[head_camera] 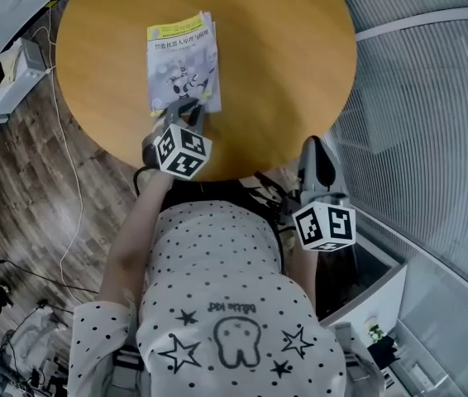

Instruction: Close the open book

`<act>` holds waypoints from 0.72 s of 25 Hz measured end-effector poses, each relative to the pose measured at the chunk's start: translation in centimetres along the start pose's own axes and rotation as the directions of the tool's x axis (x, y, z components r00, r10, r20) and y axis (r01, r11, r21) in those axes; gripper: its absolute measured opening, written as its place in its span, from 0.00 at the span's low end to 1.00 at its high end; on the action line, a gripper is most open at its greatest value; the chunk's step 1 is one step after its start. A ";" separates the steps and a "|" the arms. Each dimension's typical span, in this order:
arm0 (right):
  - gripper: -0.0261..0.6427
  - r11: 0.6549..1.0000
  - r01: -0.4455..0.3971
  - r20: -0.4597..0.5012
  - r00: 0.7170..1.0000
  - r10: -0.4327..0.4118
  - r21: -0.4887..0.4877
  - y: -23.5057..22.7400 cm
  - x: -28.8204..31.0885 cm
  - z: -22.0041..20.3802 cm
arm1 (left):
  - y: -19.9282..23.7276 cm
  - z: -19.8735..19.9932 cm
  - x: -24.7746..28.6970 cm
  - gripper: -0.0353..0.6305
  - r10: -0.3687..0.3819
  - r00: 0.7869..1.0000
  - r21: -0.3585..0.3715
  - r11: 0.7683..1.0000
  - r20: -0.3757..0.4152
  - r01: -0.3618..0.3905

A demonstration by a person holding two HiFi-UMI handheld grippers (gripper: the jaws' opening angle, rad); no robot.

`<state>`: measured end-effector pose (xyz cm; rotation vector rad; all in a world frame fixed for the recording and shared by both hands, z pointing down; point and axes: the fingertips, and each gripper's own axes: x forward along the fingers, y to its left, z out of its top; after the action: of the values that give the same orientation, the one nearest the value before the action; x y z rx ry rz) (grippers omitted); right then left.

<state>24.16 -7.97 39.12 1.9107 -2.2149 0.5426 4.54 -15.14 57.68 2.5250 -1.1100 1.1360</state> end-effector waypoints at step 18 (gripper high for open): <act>0.05 1.000 -0.027 0.010 1.000 0.027 -0.013 0.7 -0.6 0.3 | -1.1 -1.2 1.5 0.13 -0.024 0.997 -0.005 1.000 -0.079 0.024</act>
<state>23.64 -7.41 38.55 1.8833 -2.2479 0.5226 5.23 -14.70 59.72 2.4599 -1.0589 1.2148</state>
